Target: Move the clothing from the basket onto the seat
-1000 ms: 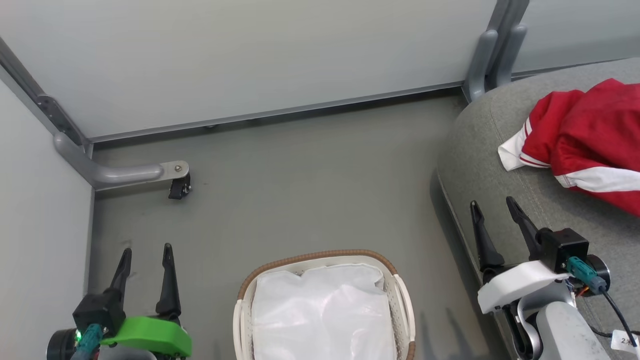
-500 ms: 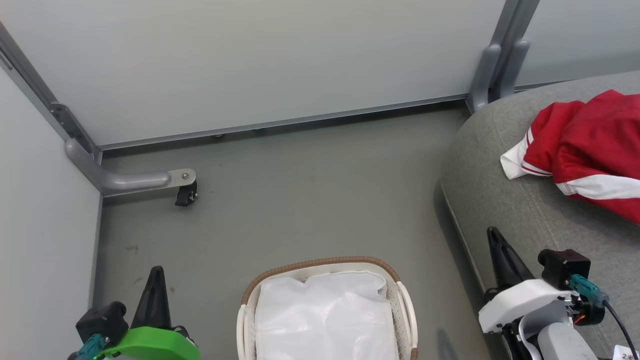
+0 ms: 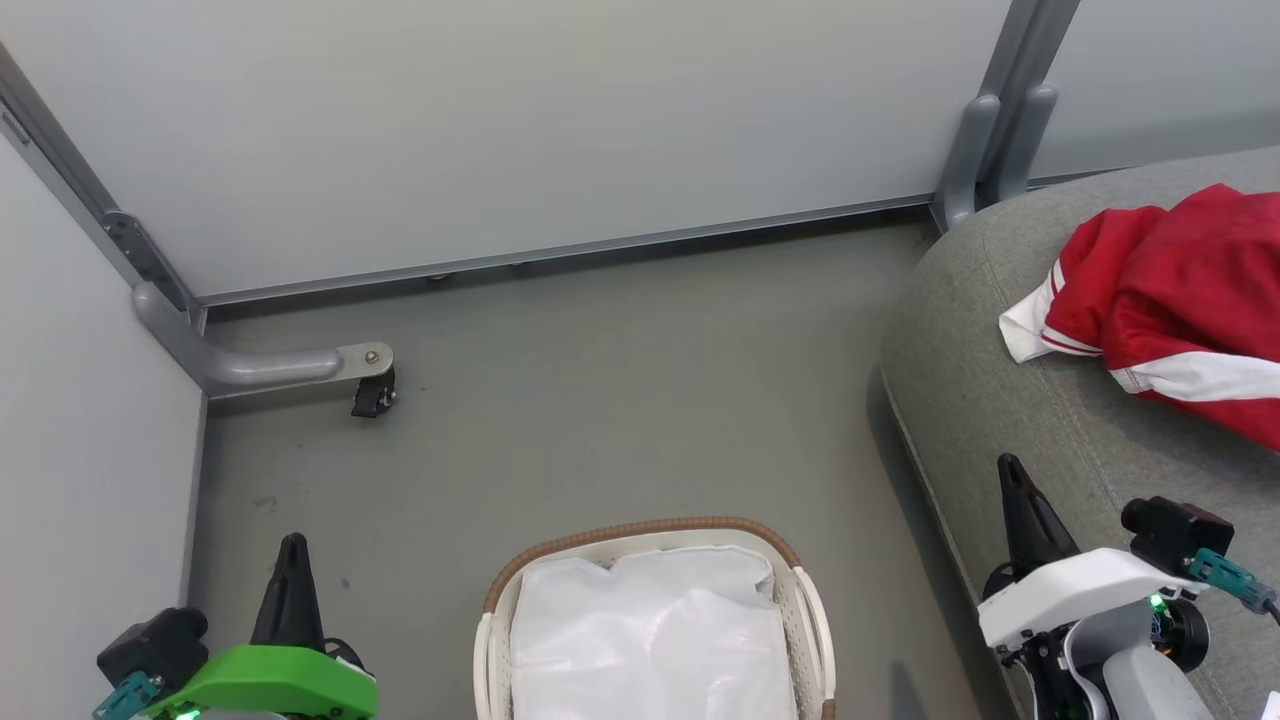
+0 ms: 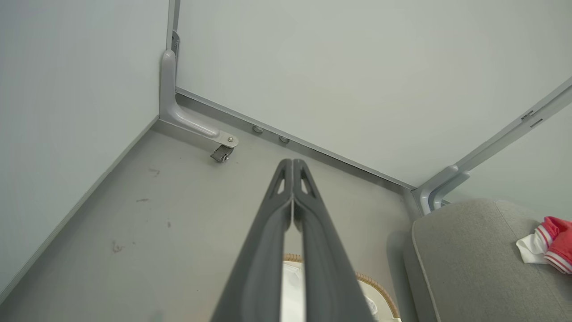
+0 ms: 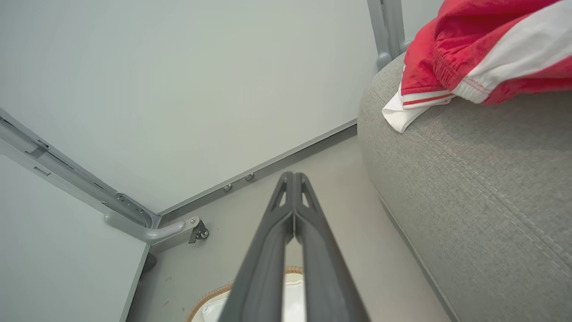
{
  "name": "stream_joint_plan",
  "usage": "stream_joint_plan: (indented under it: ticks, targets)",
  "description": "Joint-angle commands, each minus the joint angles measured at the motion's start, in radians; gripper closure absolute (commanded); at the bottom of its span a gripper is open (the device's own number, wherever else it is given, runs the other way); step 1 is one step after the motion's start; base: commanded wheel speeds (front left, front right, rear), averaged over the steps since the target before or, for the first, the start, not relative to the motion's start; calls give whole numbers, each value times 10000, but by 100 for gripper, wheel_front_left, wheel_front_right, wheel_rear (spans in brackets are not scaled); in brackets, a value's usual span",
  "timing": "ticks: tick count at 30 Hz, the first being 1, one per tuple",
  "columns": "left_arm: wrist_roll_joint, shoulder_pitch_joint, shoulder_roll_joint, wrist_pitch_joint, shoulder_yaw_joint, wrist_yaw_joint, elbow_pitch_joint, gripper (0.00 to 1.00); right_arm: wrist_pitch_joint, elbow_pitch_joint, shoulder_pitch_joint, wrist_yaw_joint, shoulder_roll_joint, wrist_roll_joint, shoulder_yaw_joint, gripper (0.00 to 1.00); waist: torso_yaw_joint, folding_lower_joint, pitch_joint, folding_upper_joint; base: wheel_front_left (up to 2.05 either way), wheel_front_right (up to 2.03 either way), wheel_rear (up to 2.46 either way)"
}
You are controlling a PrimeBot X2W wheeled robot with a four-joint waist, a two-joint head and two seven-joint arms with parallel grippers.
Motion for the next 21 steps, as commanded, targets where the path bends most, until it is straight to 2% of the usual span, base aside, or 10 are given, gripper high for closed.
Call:
stream_joint_plan:
  ticks: [1,21]
  targets:
    - [-398,-243,38,71,62,-10,-170,100,89,-203,-65,0,-53,400,-61,100,0,1,-8,0,0,0,0]
    - [-3106,-434,18,824,306,-20,-387,100,832,-455,40,-2,-75,3261,-312,100,0,1,-128,0,0,0,0]
